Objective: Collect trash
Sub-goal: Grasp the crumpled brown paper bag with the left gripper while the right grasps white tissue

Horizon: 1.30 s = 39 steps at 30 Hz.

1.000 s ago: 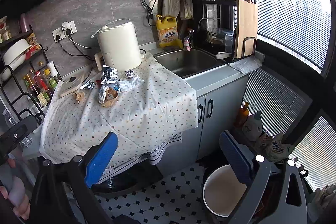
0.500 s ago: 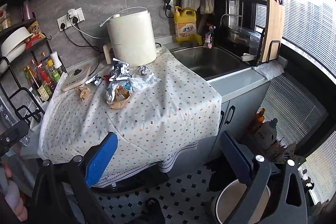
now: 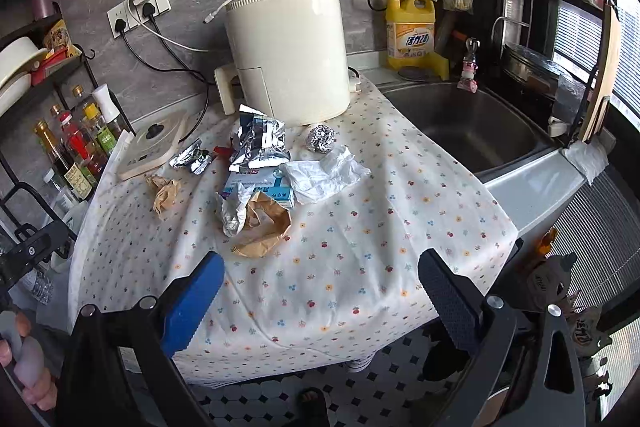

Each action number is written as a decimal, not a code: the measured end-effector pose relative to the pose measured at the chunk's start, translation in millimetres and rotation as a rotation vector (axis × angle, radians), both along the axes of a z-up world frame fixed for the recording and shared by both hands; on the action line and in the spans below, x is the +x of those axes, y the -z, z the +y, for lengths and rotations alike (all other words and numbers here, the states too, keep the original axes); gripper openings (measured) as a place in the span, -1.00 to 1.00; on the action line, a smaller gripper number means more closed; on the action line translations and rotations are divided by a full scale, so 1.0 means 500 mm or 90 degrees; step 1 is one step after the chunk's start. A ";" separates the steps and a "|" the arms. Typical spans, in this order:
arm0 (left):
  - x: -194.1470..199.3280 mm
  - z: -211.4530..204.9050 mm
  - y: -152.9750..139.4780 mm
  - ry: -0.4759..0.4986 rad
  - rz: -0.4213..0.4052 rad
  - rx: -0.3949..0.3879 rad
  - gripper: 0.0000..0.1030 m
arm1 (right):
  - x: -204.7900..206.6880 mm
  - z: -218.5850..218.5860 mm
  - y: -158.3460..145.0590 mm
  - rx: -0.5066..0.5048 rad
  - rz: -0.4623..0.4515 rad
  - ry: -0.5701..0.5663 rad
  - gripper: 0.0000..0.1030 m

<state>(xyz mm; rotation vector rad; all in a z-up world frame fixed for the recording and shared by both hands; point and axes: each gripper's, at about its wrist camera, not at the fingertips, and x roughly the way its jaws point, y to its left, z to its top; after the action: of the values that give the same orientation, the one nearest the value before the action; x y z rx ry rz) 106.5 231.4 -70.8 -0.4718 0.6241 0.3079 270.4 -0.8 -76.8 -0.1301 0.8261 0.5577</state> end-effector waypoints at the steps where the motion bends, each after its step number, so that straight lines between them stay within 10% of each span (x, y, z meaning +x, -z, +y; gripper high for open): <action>1: 0.012 0.017 0.009 -0.001 0.003 -0.004 0.42 | 0.009 0.016 0.004 -0.003 0.004 -0.006 0.85; 20: 0.209 0.211 0.204 0.004 0.103 -0.077 -0.08 | 0.141 0.240 0.110 0.013 0.144 -0.121 -0.15; 24: 0.234 0.224 0.238 0.011 0.127 -0.094 -0.60 | 0.158 0.261 0.121 0.009 0.148 -0.129 -0.21; 26: 0.232 0.229 0.245 0.009 0.123 -0.113 -0.86 | 0.160 0.272 0.127 -0.002 0.146 -0.131 -0.26; 39: 0.107 0.237 0.189 -0.060 0.072 -0.106 -0.91 | 0.159 0.326 0.099 -0.024 0.098 -0.188 -0.84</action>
<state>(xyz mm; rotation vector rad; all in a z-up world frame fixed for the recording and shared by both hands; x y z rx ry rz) 159.9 349.7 -165.2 -0.6484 0.7418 0.3757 350.0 162.1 -126.4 -0.2491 0.9748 0.8369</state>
